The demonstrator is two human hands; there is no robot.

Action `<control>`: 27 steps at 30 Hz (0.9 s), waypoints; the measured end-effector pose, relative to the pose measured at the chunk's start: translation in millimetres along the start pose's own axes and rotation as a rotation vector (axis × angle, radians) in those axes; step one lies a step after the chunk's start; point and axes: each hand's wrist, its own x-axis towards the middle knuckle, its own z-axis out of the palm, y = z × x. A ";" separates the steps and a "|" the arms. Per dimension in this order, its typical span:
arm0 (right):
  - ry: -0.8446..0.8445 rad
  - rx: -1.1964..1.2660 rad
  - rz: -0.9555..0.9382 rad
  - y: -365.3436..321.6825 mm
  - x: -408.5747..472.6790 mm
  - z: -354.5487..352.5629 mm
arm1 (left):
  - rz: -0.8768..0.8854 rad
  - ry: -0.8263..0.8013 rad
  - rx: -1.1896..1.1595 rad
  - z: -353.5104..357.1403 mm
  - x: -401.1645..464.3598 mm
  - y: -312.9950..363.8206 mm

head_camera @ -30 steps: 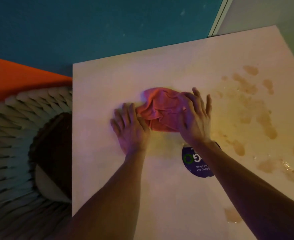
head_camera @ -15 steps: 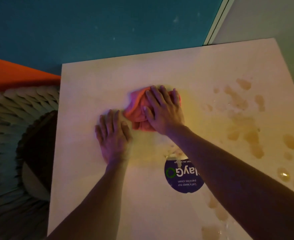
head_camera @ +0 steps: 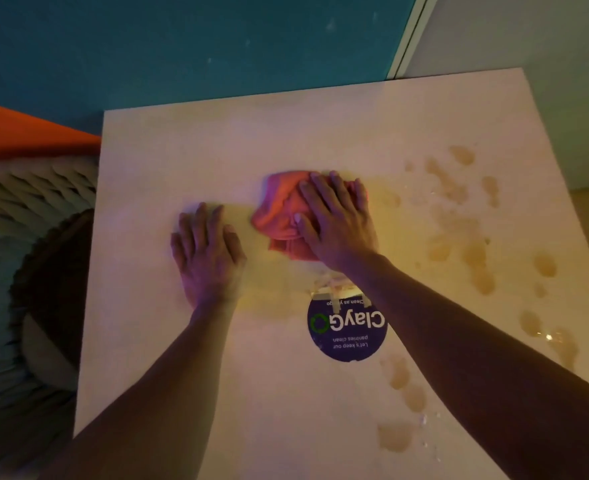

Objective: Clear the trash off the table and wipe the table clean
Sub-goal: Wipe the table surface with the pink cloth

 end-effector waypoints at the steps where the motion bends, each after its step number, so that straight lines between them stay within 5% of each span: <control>1: -0.001 -0.005 -0.012 5.2 -0.7 -1.6 | 0.003 0.002 0.002 0.3 -0.4 -0.4; 12: -0.010 -0.012 0.111 29.5 23.7 -2.7 | 0.007 -0.009 0.056 1.8 -1.7 9.2; 22: -0.014 -0.009 0.102 58.0 96.0 0.8 | -0.122 -0.134 -0.046 30.7 46.0 132.0; 27: -0.055 -0.015 0.064 83.8 152.4 0.9 | -0.170 -0.086 0.041 43.1 48.5 140.0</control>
